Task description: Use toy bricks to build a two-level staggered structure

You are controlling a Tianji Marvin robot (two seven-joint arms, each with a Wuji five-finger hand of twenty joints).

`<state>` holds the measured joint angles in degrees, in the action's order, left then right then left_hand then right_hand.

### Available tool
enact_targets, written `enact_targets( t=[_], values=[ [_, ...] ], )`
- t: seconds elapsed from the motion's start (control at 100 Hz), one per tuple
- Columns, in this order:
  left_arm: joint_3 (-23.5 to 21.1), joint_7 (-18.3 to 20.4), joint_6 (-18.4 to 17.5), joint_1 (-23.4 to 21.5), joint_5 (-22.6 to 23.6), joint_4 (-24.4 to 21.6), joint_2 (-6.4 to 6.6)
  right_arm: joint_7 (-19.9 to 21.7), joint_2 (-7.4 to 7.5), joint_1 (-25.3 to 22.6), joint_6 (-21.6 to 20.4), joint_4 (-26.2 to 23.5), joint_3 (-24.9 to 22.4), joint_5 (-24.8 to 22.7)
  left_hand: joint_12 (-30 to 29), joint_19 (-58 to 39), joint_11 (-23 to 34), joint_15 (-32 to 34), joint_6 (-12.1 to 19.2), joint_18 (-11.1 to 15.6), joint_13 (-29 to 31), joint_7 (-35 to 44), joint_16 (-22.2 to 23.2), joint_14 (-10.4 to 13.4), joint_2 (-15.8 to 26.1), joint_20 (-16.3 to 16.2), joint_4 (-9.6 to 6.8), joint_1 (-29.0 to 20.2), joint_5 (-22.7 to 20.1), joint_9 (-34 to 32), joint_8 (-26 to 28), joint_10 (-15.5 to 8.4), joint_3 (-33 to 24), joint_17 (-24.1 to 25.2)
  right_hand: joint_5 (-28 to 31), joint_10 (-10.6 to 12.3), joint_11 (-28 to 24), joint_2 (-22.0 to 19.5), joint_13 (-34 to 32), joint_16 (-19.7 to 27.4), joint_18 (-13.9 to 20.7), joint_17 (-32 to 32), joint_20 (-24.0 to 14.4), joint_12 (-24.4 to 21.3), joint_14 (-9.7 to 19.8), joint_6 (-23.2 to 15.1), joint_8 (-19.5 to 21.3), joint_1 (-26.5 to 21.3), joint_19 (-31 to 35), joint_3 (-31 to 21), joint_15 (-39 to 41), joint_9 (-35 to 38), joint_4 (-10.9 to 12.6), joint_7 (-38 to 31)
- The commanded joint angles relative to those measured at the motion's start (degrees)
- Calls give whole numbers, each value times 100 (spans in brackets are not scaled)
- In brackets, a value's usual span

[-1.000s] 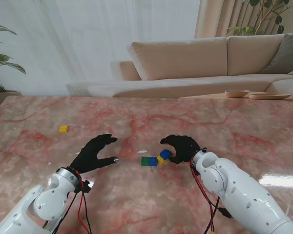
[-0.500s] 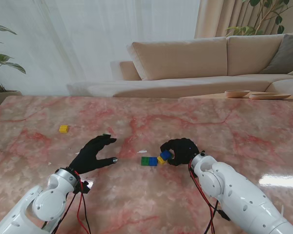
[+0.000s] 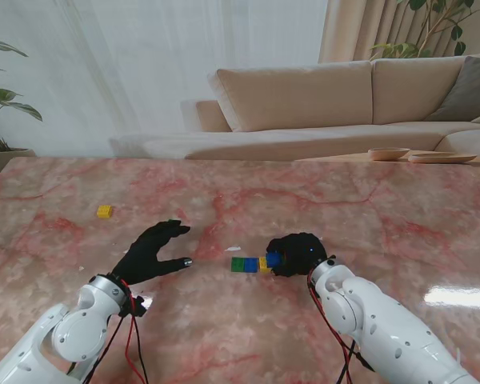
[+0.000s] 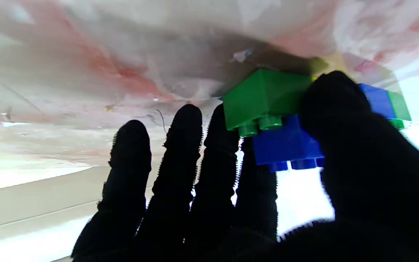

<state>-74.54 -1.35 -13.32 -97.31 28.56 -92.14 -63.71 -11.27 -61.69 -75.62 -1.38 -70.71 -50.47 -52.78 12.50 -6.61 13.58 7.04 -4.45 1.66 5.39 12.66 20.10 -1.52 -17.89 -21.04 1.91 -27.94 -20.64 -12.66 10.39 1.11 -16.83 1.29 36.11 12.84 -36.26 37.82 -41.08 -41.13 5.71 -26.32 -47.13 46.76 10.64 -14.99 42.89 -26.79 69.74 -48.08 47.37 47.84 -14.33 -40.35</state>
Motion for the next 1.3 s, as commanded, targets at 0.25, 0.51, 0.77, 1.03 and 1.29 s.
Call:
enact_targets(
  t=[0.25,0.51,0.77,1.03,1.29],
  values=[
    [-145,324,45,209,125,9,85,31,-37,-15,74,35,80,11,-79,202,-114,-178,48,25,-9,-26,-45,222,237,26,-83,169,-88,75,-14,-126,5,73,263,132,-52,-160,-172,-163,36,-23,-60,228,147,-580,-98,-278,279,-96,165,197,-127,-497],
    [-314,1008,373,806,135,153,196,39,-39,12,110,43,108,6,-75,76,-112,-159,48,28,-3,-32,-19,199,247,-122,-86,163,-41,114,-15,-130,-25,92,241,113,26,-159,-157,-164,24,-3,-48,208,133,-545,-180,-257,266,-158,144,183,-124,-478],
    [-64,1534,1000,1753,-5,741,249,51,-40,53,117,55,150,9,-3,-184,-57,-120,26,-173,-102,-26,81,64,204,-447,-84,153,21,115,-19,-19,-143,142,251,104,52,-134,-158,-168,22,0,-43,201,133,-534,-214,-271,261,-203,140,198,-124,-482],
    [499,2156,1059,2775,-12,1714,346,101,-36,69,142,39,151,6,396,-224,-292,-37,27,-213,-227,-113,429,-59,-165,-930,28,178,414,246,-59,-5,-697,234,256,106,64,-107,-164,-171,4,19,-31,222,132,-542,-237,-273,236,-259,139,221,-132,-507],
    [1225,2350,973,3665,-226,2830,321,115,-39,92,139,46,173,19,583,-113,-563,-196,381,-174,-291,-87,536,-83,-602,-959,140,145,656,332,-70,-17,-1404,204,272,108,78,-86,-187,-165,-20,34,-20,243,133,-563,-265,-282,206,-287,125,250,-142,-535]
  ],
)
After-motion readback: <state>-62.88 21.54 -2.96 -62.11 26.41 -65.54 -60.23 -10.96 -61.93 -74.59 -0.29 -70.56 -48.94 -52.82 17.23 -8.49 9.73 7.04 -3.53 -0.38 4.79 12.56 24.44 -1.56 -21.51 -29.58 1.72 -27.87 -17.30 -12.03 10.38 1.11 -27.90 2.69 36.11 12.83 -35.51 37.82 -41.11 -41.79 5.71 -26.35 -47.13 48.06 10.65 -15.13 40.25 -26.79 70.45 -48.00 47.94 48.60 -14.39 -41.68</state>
